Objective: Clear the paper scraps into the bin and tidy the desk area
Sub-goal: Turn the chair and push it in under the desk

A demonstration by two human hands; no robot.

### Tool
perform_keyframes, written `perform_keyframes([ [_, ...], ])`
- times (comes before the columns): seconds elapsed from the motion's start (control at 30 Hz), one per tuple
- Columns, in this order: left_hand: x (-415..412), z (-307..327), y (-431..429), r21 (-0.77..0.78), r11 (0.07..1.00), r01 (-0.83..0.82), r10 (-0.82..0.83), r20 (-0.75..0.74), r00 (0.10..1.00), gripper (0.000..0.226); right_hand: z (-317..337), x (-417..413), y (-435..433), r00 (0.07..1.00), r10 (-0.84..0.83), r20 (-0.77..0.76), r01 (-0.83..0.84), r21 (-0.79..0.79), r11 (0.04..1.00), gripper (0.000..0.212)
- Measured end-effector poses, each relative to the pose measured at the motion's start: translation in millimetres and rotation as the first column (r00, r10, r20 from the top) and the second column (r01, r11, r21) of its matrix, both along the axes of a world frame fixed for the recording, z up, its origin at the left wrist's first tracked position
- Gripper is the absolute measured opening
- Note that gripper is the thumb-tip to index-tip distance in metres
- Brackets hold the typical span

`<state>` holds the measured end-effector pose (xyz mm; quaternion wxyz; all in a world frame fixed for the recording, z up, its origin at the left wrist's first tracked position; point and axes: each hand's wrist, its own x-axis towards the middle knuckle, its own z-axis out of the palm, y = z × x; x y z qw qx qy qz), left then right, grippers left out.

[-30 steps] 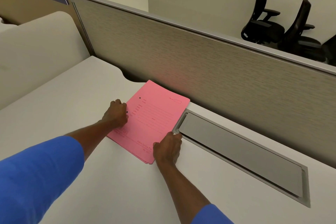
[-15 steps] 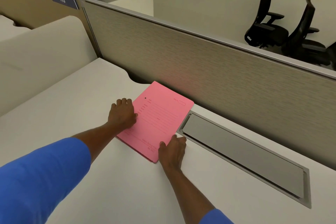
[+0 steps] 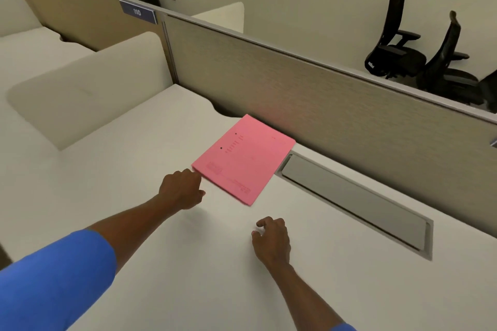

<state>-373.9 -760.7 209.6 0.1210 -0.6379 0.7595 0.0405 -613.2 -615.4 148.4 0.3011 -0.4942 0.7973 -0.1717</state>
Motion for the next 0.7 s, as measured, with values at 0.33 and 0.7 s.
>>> perform_keyframes([
  [0.33, 83, 24, 185, 0.228, 0.969, -0.097, 0.129, -0.13, 0.983, 0.048, 24, 80, 157, 0.994, 0.099, 0.048, -0.099, 0.003, 0.995, 0.018],
  [0.7, 181, 30, 396, 0.395, 0.917, 0.058, 0.046, -0.249, 0.967, 0.037, 35, 169, 346, 0.965, 0.261, -0.018, -0.259, 0.068, 0.963, 0.022],
])
